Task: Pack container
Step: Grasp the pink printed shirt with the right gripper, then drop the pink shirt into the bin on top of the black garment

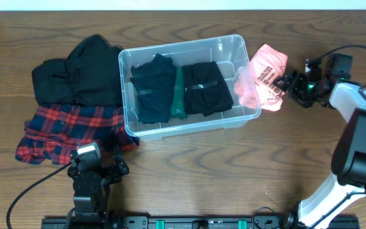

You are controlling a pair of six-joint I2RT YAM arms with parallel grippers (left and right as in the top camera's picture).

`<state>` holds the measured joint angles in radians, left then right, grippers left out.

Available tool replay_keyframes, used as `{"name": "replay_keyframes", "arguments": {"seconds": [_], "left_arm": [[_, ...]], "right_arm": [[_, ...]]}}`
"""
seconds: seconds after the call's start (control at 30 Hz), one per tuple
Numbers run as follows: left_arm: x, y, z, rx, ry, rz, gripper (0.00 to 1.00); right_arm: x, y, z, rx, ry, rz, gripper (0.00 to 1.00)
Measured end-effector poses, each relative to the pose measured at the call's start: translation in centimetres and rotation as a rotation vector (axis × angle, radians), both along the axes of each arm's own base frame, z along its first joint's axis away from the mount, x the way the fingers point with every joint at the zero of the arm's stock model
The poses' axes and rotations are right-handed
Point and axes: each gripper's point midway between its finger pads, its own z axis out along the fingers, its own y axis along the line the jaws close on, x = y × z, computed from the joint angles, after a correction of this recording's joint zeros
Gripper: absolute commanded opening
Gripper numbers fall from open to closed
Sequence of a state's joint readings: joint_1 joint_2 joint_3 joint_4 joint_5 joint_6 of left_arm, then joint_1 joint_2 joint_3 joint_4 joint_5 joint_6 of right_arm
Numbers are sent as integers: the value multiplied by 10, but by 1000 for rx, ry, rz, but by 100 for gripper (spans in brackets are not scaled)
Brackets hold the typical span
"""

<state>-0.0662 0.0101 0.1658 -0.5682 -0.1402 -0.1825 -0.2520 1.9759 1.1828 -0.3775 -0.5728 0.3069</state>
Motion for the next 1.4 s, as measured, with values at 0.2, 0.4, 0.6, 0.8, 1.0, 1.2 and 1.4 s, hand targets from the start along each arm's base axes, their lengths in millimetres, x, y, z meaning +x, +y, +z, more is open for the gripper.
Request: {"name": "replay_keyframes", "arguments": {"seconds": [0.2, 0.4, 0.6, 0.8, 1.0, 1.2, 1.4], "left_arm": [[0, 0, 0, 0, 0, 0, 98], [0, 0, 0, 0, 0, 0, 98], [0, 0, 0, 0, 0, 0, 98], [0, 0, 0, 0, 0, 0, 98], [0, 0, 0, 0, 0, 0, 98], [0, 0, 0, 0, 0, 0, 98], [0, 0, 0, 0, 0, 0, 98]], "right_arm": [[10, 29, -5, 22, -30, 57, 34], [7, 45, -9, 37, 3, 67, 7], [-12, 46, 10, 49, 67, 43, 4], [-29, 52, 140, -19, -197, 78, 1], [-78, 106, 275, -85, -606, 250, 4], [-97, 180, 296, -20, -724, 454, 2], [-69, 251, 238, 38, -614, 550, 5]]}}
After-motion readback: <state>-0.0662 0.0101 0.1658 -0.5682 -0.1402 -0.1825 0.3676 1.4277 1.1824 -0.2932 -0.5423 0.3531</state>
